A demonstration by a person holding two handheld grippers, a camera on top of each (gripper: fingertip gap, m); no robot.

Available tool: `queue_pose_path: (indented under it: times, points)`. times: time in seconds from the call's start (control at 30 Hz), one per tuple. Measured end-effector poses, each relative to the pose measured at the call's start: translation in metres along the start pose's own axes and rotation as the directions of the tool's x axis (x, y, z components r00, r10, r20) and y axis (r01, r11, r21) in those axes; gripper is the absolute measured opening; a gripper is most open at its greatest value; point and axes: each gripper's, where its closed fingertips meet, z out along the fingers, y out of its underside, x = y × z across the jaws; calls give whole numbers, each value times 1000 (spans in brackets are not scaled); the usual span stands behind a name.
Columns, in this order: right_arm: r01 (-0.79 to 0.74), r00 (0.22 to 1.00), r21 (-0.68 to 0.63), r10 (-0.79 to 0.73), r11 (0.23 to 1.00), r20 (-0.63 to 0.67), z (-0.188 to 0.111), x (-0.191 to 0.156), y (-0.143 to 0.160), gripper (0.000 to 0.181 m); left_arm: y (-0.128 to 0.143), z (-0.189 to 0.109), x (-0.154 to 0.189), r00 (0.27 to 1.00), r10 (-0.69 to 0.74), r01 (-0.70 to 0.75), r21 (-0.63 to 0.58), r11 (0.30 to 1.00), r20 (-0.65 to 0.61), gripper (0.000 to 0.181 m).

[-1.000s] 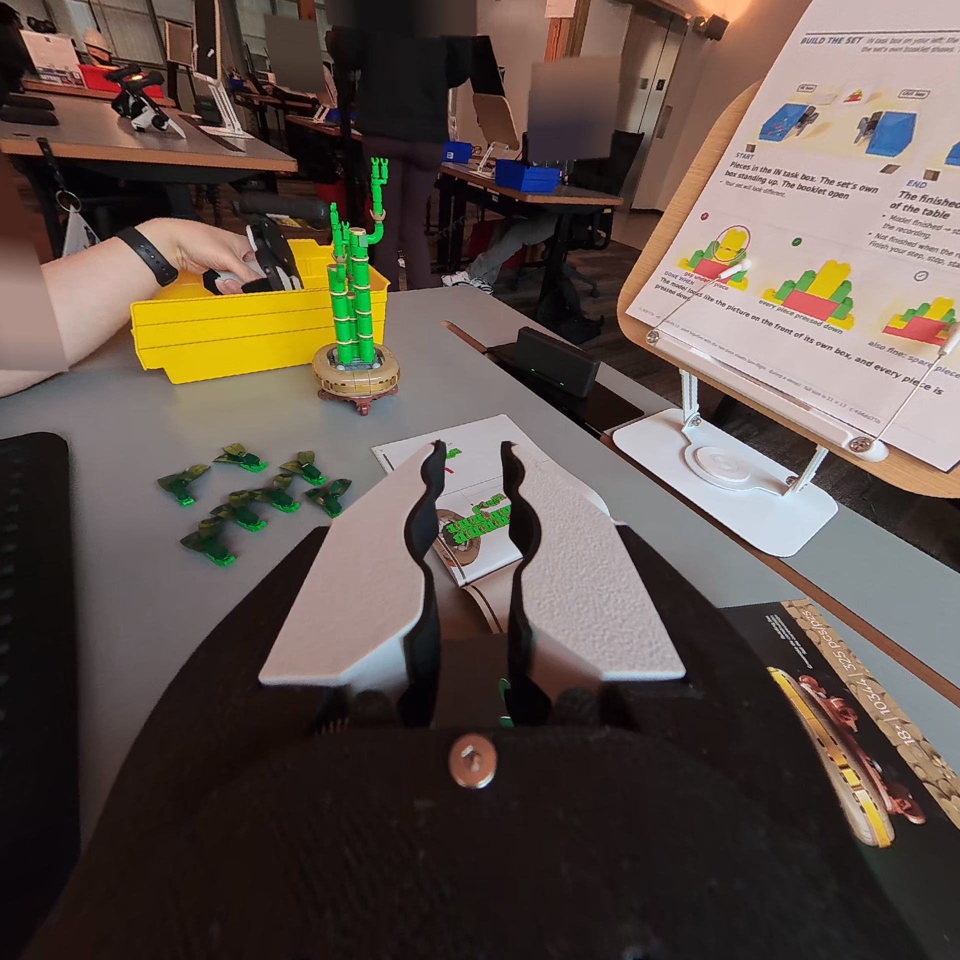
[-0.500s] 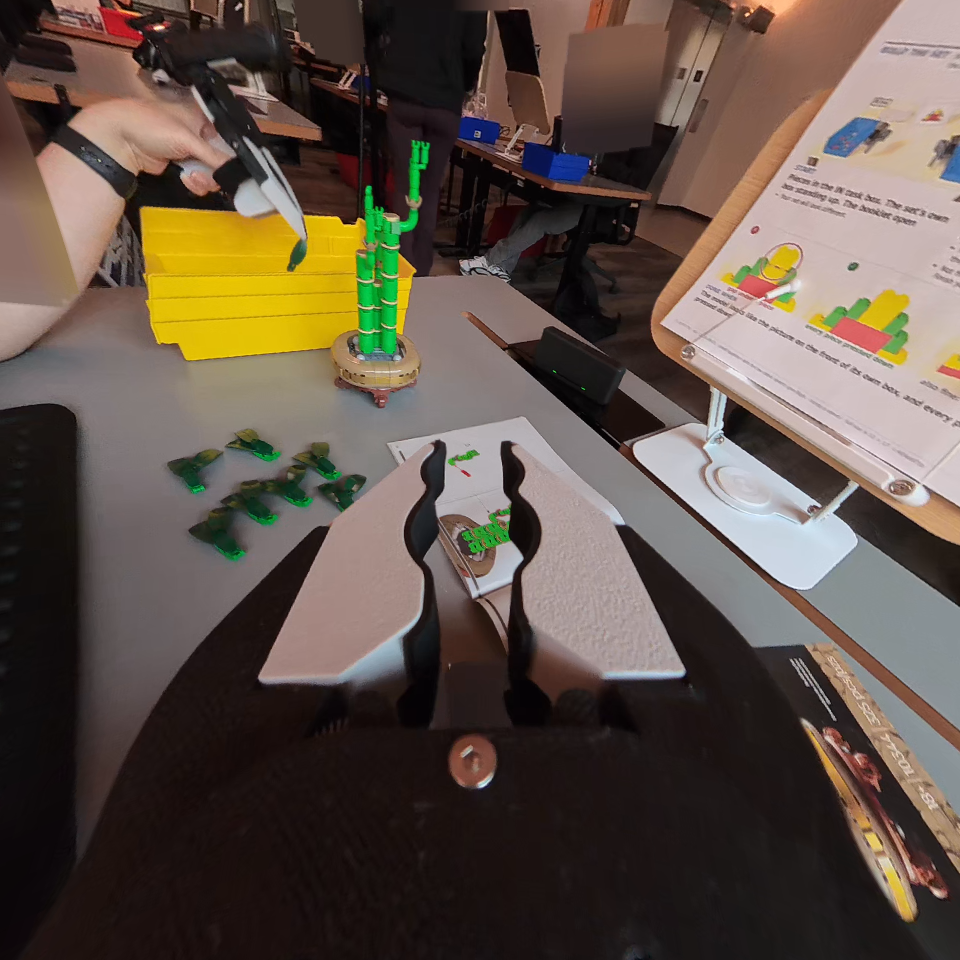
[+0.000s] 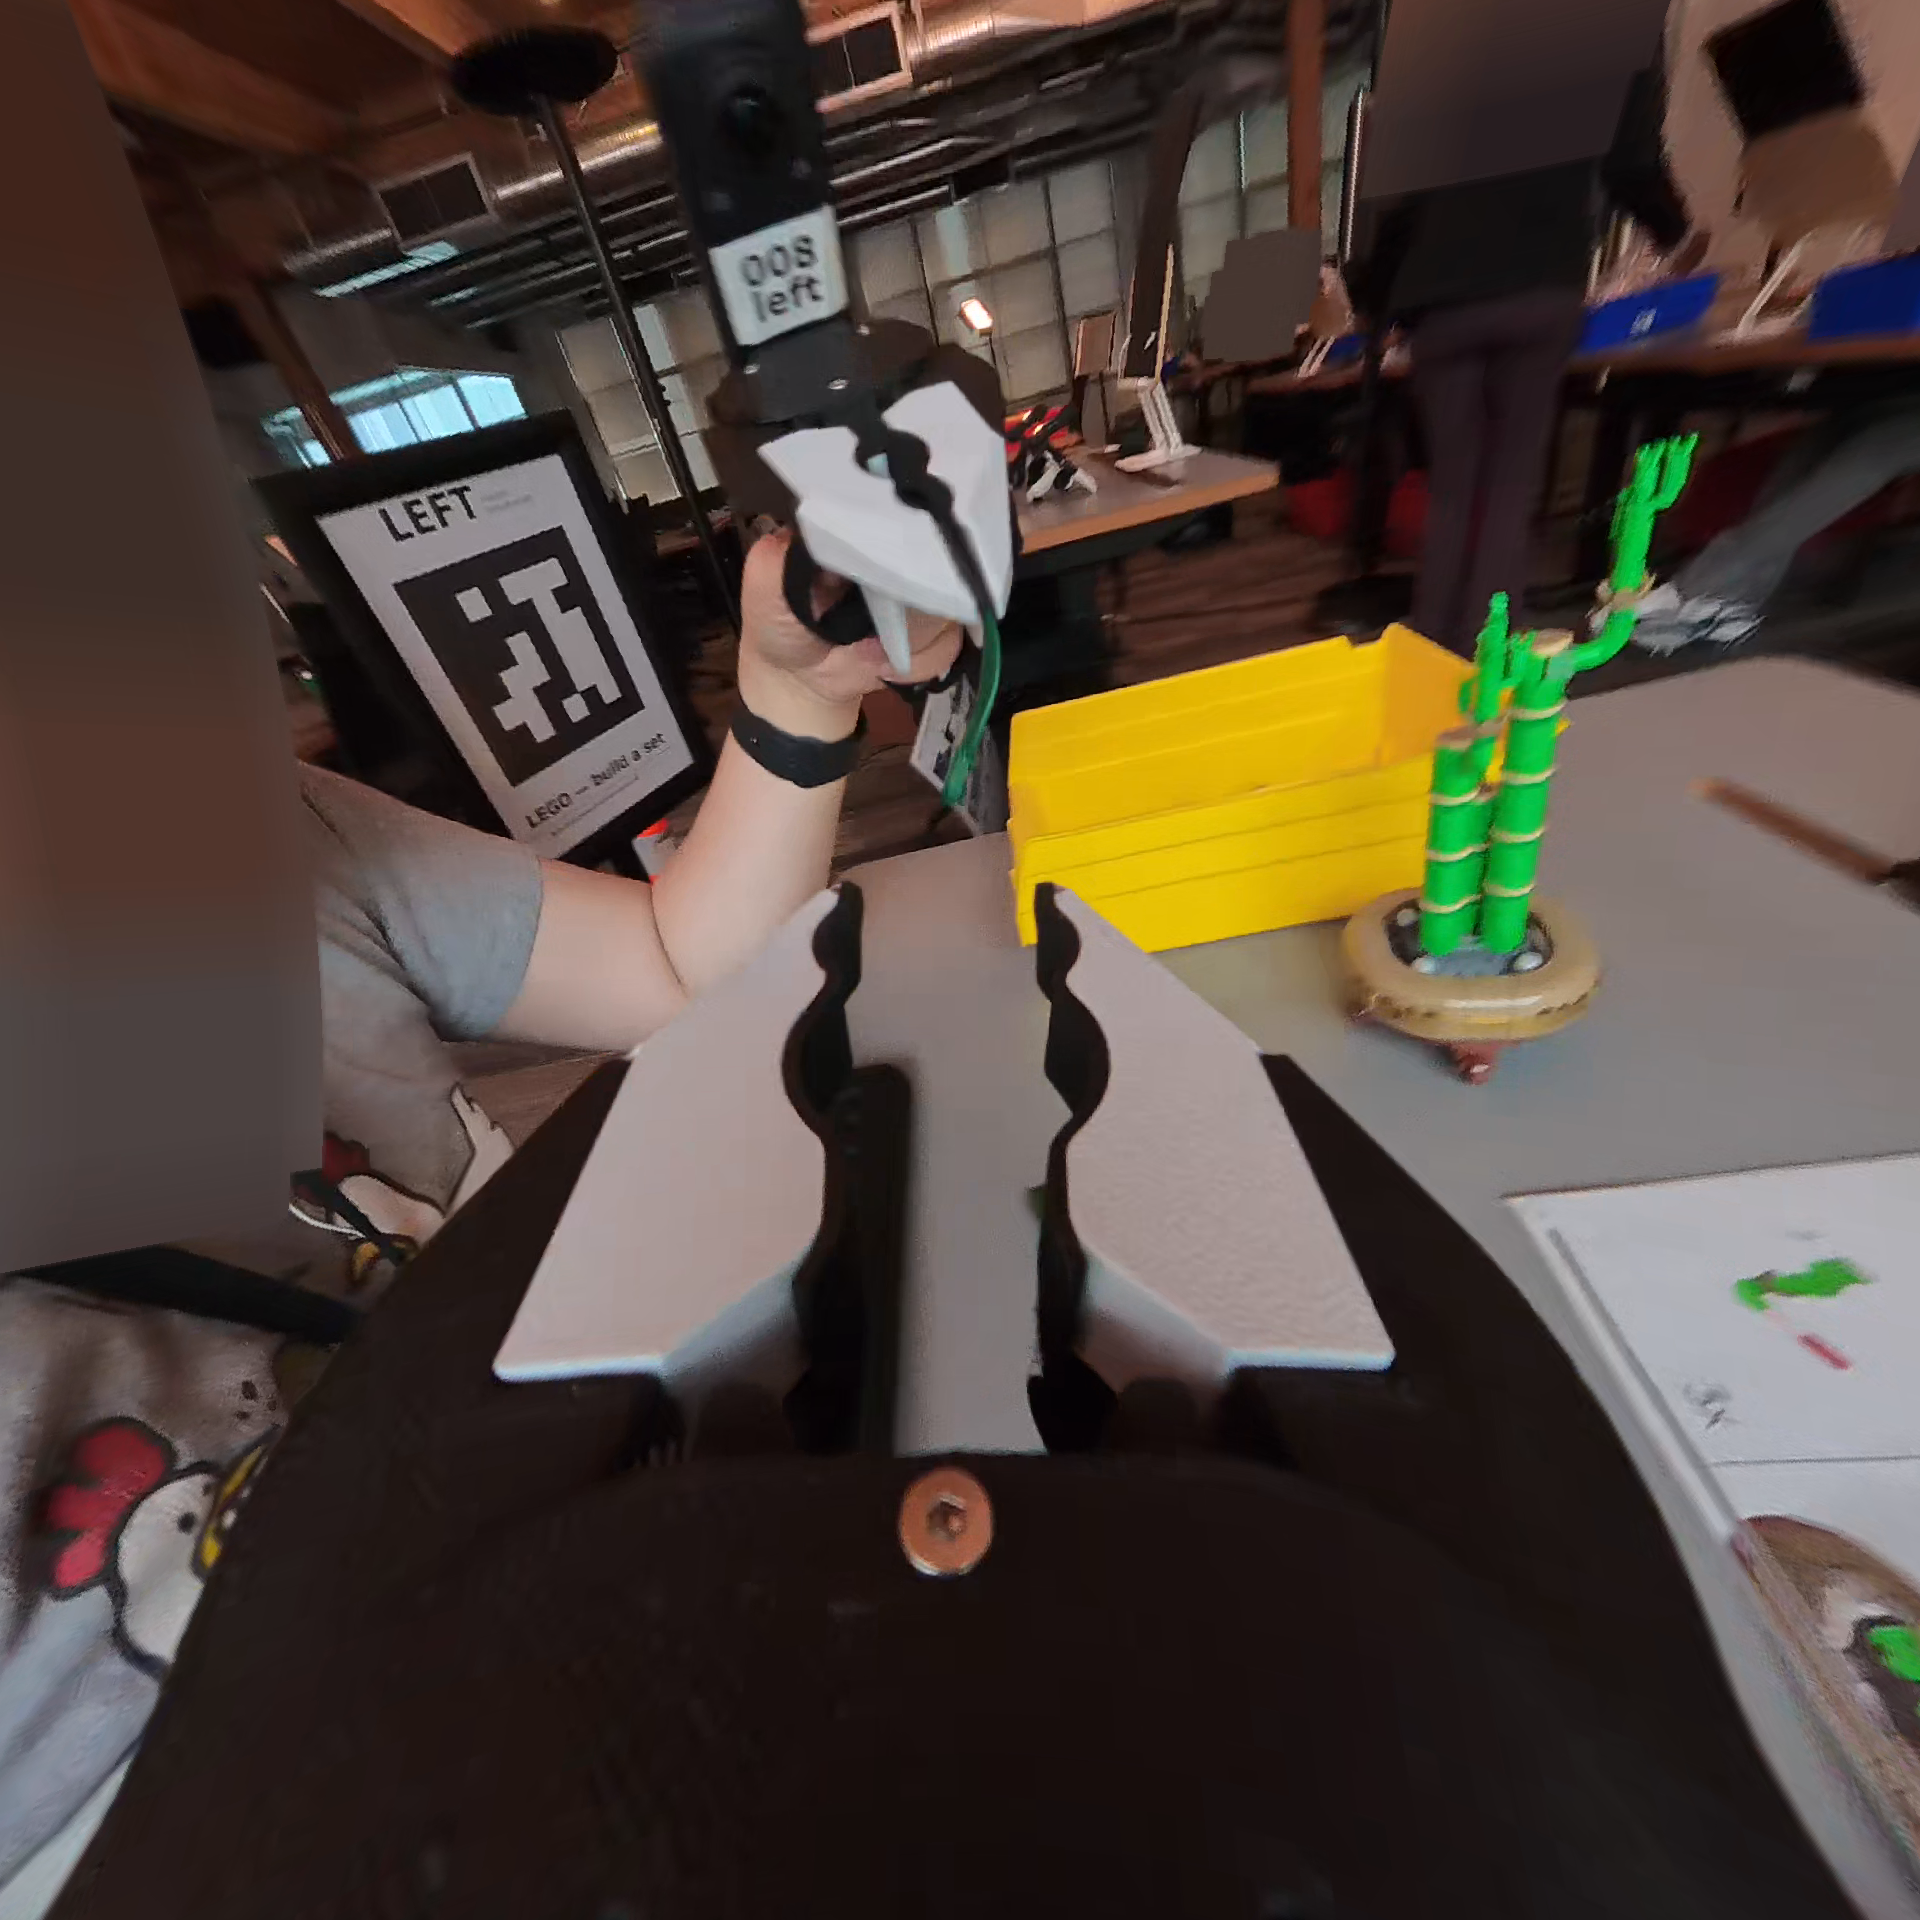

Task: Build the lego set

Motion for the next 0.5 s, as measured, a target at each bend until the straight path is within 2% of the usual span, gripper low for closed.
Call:
queue_pose_path:
  times: [0.1,0.23,0.5]
  points:
    - [-34,998,42,36,999,-44,-16,2,-6,40,-2,42,27,998,52,-53,-34,998,-34,0]
    - [-69,994,117,78,991,-71,-56,0,-11,32,-1,85,41,992,120,-121,-16,993,-35,0]
    - [-133,968,63,143,989,-204,-93,17,33,29,9,141,58,988,69,-61,56,997,-141,0]
